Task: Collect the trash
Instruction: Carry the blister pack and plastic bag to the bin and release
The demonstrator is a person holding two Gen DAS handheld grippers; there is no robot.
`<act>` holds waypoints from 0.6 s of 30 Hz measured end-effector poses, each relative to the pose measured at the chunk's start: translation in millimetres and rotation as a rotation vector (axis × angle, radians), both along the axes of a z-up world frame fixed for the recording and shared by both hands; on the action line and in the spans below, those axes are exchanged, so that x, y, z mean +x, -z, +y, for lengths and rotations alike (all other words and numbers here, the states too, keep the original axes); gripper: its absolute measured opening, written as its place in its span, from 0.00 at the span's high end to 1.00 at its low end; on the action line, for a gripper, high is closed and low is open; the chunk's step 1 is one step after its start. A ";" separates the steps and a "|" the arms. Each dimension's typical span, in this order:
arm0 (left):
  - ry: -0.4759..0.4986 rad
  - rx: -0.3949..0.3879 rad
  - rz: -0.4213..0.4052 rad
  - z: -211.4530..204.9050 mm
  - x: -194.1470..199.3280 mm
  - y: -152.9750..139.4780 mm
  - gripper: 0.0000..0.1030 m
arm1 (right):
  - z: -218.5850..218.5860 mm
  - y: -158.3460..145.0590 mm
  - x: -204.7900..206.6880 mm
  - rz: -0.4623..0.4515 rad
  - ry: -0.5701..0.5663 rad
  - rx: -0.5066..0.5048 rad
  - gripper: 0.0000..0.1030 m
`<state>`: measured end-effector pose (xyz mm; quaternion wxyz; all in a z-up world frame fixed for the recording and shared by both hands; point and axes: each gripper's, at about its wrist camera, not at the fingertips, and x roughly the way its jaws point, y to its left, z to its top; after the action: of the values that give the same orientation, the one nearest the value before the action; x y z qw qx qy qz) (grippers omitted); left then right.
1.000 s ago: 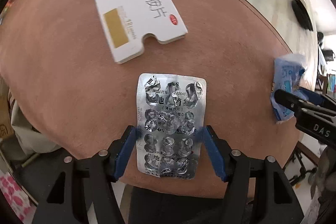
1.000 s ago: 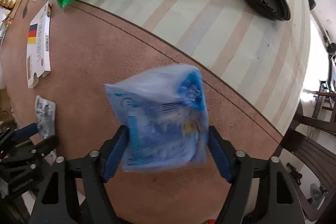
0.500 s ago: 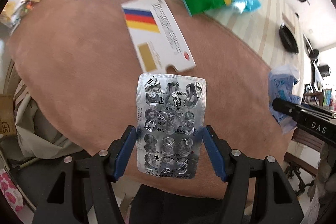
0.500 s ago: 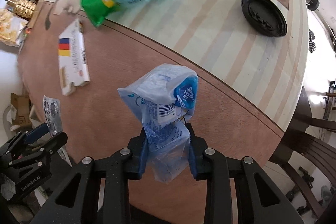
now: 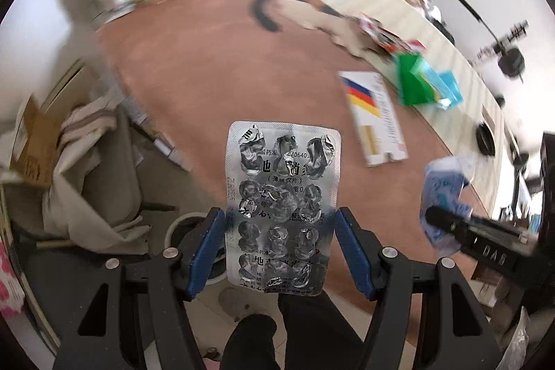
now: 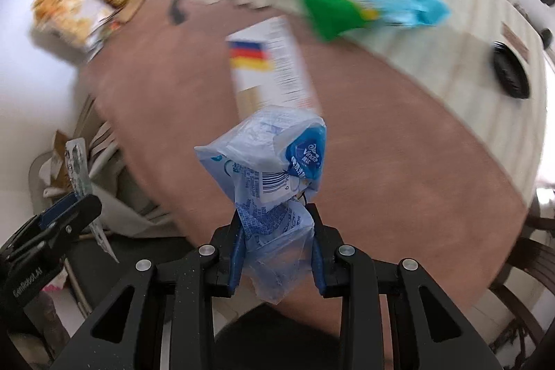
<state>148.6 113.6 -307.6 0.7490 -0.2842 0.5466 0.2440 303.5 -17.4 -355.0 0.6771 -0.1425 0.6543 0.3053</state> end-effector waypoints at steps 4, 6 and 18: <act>-0.087 -0.036 -0.001 35.2 -66.5 20.7 0.39 | 30.6 13.0 -65.1 0.017 -0.080 0.007 0.68; -0.142 -0.068 0.008 53.4 -98.8 42.0 0.39 | 49.8 34.1 -102.2 0.048 -0.128 0.006 0.68; -0.418 -0.419 0.107 122.1 -232.3 317.0 0.39 | 124.3 280.9 -220.6 0.162 -0.327 -0.142 0.68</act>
<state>-83.7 235.6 -624.6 0.5776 -0.5255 0.5535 0.2895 82.9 106.9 -635.9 0.5517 -0.2693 0.6947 0.3748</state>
